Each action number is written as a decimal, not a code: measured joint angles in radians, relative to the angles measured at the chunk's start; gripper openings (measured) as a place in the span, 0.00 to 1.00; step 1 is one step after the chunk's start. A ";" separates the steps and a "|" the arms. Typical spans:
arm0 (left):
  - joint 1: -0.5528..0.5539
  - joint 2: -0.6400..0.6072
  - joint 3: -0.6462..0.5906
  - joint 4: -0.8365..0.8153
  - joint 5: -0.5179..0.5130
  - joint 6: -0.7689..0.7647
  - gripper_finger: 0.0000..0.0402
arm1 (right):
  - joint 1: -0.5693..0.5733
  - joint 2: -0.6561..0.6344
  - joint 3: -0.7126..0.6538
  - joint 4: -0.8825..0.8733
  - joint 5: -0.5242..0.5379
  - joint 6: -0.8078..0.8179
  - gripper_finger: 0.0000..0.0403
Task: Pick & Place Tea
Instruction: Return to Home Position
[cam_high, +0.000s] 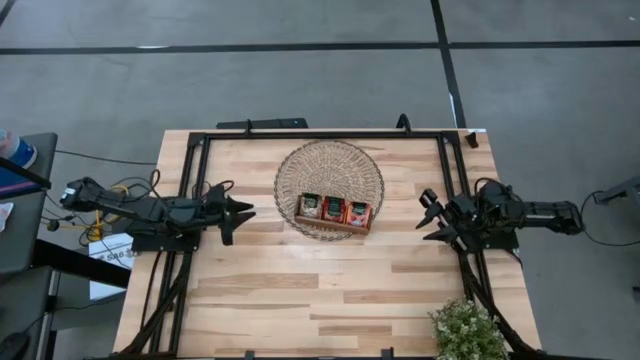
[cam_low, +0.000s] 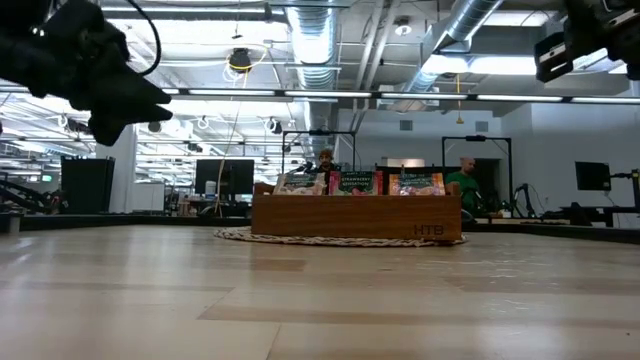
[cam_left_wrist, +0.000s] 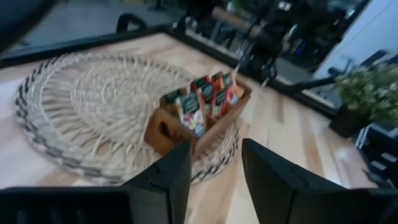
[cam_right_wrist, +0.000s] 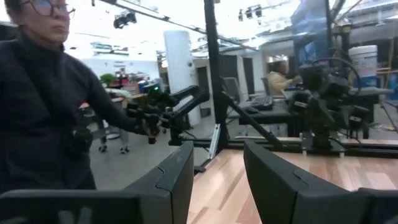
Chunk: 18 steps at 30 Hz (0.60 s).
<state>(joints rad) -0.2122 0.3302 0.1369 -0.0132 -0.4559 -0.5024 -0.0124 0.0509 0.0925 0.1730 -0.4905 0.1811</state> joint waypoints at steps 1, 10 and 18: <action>0.008 -0.018 -0.017 0.020 0.006 0.013 0.33 | -0.010 0.000 0.000 0.002 -0.022 -0.004 0.33; 0.052 -0.071 -0.112 0.091 0.080 0.043 0.33 | -0.147 0.000 0.000 -0.002 -0.179 -0.006 0.33; 0.062 -0.071 -0.129 0.135 0.018 0.065 0.33 | -0.252 0.000 0.000 -0.037 -0.140 0.050 0.33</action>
<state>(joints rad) -0.1501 0.2596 0.0077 0.1221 -0.4379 -0.4370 -0.2648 0.0509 0.0925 0.1356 -0.6305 0.2309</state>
